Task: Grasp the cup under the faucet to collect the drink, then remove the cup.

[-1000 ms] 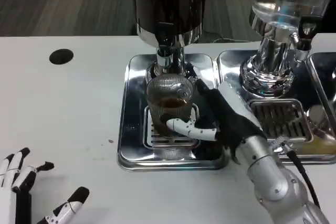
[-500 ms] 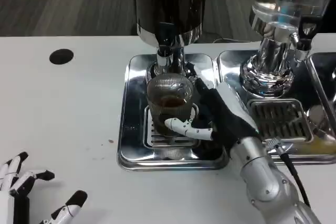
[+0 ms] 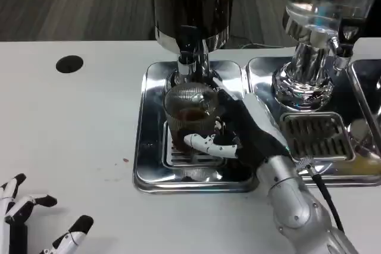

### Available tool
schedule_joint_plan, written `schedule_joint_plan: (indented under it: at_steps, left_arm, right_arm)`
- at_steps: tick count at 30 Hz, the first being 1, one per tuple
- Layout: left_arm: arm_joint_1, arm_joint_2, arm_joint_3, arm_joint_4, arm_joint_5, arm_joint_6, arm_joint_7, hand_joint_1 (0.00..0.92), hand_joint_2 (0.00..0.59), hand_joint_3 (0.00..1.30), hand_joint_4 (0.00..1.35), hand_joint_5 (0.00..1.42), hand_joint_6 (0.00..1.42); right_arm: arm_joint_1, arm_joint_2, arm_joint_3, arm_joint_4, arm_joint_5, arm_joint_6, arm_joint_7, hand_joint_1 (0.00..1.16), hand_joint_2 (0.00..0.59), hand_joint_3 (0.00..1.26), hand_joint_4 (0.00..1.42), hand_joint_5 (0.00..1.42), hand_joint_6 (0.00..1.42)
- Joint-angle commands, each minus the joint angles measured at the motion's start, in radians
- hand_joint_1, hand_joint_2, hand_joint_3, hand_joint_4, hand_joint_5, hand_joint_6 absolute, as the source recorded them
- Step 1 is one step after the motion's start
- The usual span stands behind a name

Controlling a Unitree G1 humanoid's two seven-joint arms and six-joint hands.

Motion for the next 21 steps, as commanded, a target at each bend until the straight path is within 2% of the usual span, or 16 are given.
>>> schedule_joint_plan:
  at_steps: [1, 8, 12, 21]
  left_arm:
    - [0.006, 0.015, 0.018, -0.004, -0.009, -0.015, 0.004, 0.0, 0.098, 0.53, 0.0, 0.11, 0.05]
    - [0.007, 0.013, 0.029, 0.0, -0.015, -0.032, 0.002, 0.0, 0.103, 0.53, 0.0, 0.11, 0.05]
    - [0.009, 0.012, 0.035, -0.001, -0.018, -0.039, 0.0, 0.0, 0.105, 0.53, 0.0, 0.11, 0.05]
    - [0.002, 0.006, 0.03, 0.001, -0.017, -0.041, -0.006, 0.0, 0.105, 0.53, 0.0, 0.11, 0.05]
  right_arm:
    - [-0.013, 0.007, -0.002, 0.017, 0.0, -0.022, -0.032, 0.77, 0.186, 0.25, 0.36, 0.25, 0.34]
    - [-0.012, 0.005, 0.001, 0.036, 0.001, -0.04, -0.049, 0.79, 0.185, 0.39, 0.52, 0.39, 0.45]
    - [0.006, 0.006, -0.004, 0.041, 0.005, -0.073, -0.083, 0.81, 0.188, 0.49, 0.59, 0.47, 0.5]
    - [0.046, -0.005, -0.027, 0.018, 0.018, -0.13, -0.118, 0.82, 0.192, 0.59, 0.7, 0.57, 0.59]
